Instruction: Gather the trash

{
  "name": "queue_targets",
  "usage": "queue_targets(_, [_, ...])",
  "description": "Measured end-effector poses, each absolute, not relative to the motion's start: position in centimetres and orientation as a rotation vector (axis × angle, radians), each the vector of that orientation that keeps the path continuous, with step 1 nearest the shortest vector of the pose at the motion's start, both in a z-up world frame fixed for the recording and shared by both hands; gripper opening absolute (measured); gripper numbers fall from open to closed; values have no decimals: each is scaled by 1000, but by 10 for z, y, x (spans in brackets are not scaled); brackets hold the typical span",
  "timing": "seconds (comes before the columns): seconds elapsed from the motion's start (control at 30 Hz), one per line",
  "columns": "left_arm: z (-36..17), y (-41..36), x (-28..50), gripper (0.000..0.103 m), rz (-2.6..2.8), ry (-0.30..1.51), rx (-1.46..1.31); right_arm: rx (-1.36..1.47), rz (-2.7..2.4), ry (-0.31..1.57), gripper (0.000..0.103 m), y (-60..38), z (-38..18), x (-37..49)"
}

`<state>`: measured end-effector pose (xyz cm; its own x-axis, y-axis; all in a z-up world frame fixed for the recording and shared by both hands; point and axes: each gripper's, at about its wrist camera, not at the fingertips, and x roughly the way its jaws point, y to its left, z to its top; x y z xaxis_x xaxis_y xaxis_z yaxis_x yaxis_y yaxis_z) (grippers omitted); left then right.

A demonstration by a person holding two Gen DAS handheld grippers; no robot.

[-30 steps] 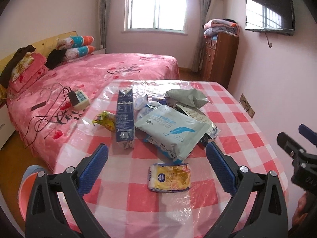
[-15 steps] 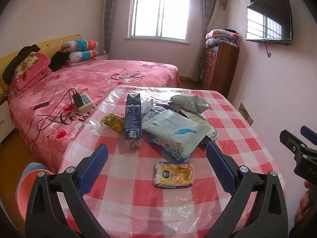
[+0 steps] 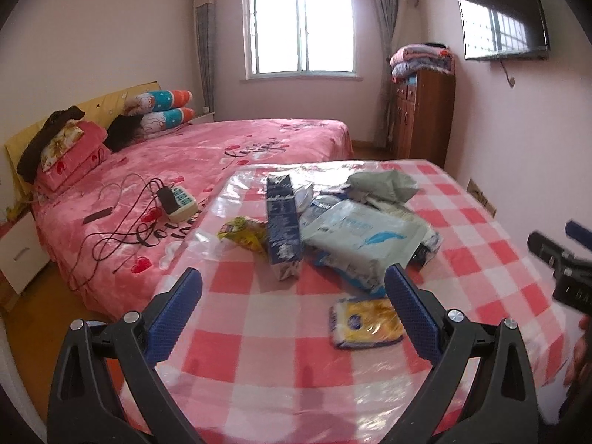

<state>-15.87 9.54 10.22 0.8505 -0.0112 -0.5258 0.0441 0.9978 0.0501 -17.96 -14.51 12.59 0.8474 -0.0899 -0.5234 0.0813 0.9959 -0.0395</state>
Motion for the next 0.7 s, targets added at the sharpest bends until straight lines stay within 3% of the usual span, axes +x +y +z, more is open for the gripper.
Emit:
queue_targets(0.2, [94,113,-156,99,-39,607,70,-10,-39,542,99,-144,116,-174])
queue_targets(0.7, [84,162,-98,99,-47,685,-99,87,99,727,99,-137,89,-127])
